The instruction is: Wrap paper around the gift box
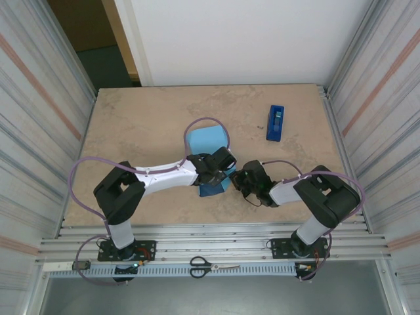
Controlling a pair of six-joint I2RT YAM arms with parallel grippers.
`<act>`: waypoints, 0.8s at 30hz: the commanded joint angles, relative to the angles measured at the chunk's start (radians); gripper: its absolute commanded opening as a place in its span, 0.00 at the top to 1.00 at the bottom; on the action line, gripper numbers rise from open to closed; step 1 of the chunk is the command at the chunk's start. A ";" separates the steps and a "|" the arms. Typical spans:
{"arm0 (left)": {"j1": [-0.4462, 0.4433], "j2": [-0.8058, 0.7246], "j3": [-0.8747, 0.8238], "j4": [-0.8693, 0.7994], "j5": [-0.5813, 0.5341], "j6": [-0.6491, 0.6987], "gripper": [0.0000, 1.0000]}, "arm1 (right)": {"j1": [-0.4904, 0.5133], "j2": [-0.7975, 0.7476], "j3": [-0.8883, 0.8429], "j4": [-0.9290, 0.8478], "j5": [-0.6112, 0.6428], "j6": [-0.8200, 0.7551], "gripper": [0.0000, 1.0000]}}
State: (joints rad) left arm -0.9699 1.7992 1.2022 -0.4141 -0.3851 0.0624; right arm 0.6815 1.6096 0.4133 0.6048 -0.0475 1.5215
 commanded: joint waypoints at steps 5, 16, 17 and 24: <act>0.002 0.083 -0.065 -0.119 0.130 -0.036 0.39 | 0.091 0.010 -0.039 -0.051 0.015 0.080 1.00; 0.002 0.082 -0.059 -0.123 0.125 -0.036 0.39 | 0.187 -0.061 -0.097 -0.063 0.090 0.133 1.00; 0.003 0.083 -0.058 -0.123 0.126 -0.038 0.39 | 0.195 -0.071 -0.104 -0.076 0.100 0.144 1.00; 0.003 0.083 -0.062 -0.127 0.124 -0.035 0.39 | 0.211 -0.094 -0.115 -0.005 0.080 0.111 1.00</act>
State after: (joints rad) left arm -0.9699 1.7992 1.2022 -0.4141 -0.3862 0.0624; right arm 0.8883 1.5230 0.3153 0.6296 0.0536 1.6386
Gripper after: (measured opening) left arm 0.610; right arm 0.062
